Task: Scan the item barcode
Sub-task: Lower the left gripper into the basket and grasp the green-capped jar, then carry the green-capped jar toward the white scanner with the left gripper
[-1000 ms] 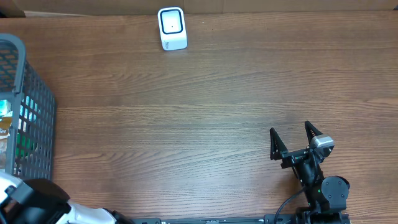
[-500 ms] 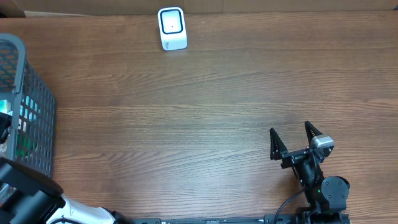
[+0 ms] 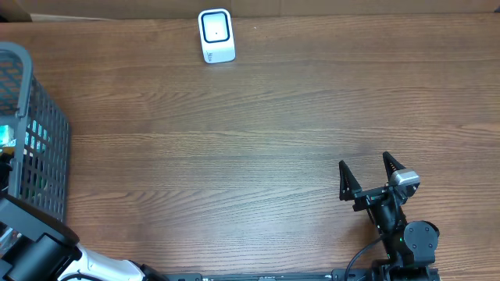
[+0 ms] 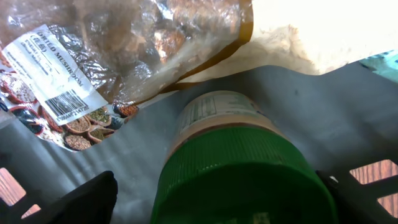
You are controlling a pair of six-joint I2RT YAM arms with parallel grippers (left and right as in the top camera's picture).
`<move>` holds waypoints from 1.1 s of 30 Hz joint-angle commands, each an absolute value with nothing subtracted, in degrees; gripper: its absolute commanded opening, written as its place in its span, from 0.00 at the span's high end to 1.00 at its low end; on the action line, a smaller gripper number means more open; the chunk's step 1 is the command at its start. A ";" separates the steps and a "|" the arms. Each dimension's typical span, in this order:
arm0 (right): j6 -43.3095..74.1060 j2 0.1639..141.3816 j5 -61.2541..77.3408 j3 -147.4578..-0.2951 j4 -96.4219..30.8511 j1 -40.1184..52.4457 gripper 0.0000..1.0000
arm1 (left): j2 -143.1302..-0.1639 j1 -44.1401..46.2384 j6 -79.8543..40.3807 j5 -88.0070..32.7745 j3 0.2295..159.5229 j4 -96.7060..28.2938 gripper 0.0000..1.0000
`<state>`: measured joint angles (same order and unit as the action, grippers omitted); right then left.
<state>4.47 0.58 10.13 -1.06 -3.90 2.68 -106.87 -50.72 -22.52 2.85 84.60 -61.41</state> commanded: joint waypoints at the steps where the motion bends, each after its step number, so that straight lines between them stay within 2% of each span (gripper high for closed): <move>1: 4.43 0.16 10.17 -0.45 -3.57 2.94 0.00 | -108.03 -50.54 -22.70 3.42 83.90 -60.93 0.23; 3: 4.43 0.16 10.17 -0.45 -3.57 2.94 0.00 | -108.29 -50.54 -22.70 3.40 83.42 -60.77 0.24; 8: 4.43 0.16 10.17 -0.45 -3.57 2.94 0.00 | -108.33 -50.54 -22.72 3.40 83.02 -60.53 0.44; 15: 4.43 0.16 10.17 -0.45 -3.57 2.94 0.00 | -108.31 -50.57 -22.72 2.96 83.55 -60.86 0.59; 20: 4.43 0.16 10.17 -0.45 -3.57 2.94 0.00 | -108.31 -50.57 -22.72 2.66 89.76 -65.41 0.60; 25: 4.43 0.16 10.17 -0.45 -3.57 2.94 0.00 | -108.29 -50.54 -22.70 0.38 104.20 -74.11 0.61; 33: 4.43 0.16 10.17 -0.45 -3.57 2.94 0.00 | -108.09 -47.77 -19.27 -3.27 140.40 -91.96 0.62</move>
